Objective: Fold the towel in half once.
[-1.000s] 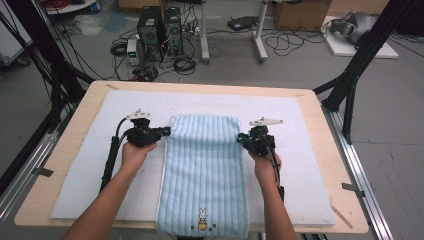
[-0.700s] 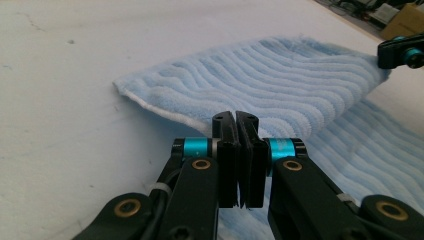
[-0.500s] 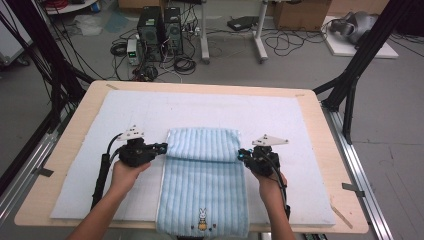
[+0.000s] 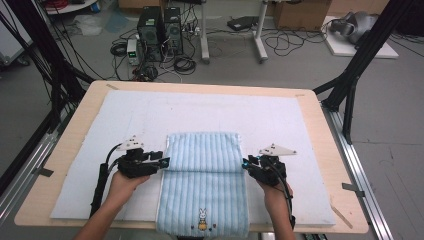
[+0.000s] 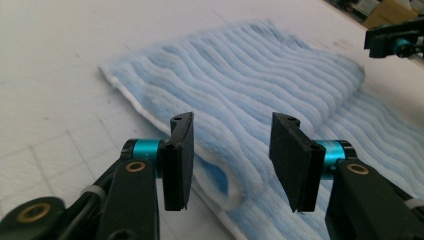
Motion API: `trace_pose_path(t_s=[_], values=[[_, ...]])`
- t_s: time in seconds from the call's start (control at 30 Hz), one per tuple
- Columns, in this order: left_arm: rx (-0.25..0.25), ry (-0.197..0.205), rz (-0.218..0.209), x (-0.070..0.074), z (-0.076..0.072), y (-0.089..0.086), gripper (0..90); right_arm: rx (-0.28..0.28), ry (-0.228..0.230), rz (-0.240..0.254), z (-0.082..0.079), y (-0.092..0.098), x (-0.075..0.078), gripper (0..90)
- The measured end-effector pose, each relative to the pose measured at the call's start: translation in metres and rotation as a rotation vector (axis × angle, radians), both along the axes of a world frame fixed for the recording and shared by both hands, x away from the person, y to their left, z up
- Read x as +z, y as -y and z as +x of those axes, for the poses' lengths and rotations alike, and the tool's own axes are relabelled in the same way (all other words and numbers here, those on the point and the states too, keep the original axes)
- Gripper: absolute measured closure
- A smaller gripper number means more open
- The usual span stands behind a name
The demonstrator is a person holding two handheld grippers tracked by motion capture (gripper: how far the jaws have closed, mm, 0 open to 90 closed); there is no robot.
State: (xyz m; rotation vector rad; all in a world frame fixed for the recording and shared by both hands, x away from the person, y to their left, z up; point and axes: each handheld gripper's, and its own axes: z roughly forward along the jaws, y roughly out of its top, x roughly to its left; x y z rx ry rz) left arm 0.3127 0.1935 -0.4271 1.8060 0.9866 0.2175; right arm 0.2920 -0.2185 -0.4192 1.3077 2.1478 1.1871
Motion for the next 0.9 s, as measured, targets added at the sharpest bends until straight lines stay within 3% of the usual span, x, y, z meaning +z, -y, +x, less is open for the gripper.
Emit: trace_pose_path(t_s=[0.2,0.3,0.4,0.47,0.6,0.67,0.8,0.9], values=[[0.059,-0.003,-0.014,0.002,0.027,-0.005,43.9,-0.043,-0.021,0.004,0.030,-0.006,-0.001,33.2],[0.066,-0.001,-0.029,0.004,0.040,-0.001,42.4,-0.006,-0.022,-0.049,0.048,-0.014,-0.004,20.8],[0.061,0.011,-0.014,0.007,0.052,0.006,41.8,0.005,-0.050,-0.079,0.063,-0.023,-0.008,10.9],[0.073,-0.004,-0.005,0.005,0.059,0.011,40.8,-0.008,-0.066,-0.070,0.071,-0.026,-0.008,10.9],[0.082,-0.022,0.022,-0.004,0.068,0.016,40.0,0.025,-0.073,-0.065,0.081,-0.031,-0.008,12.2],[0.089,-0.042,0.033,-0.008,0.070,0.018,39.5,0.049,-0.088,-0.072,0.086,-0.034,-0.009,21.7],[0.099,-0.071,0.055,-0.015,0.073,0.021,40.6,0.034,-0.125,-0.086,0.092,-0.038,-0.014,39.2],[0.094,-0.094,0.084,-0.019,0.074,0.023,46.4,0.021,-0.151,-0.109,0.094,-0.042,-0.017,49.1]])
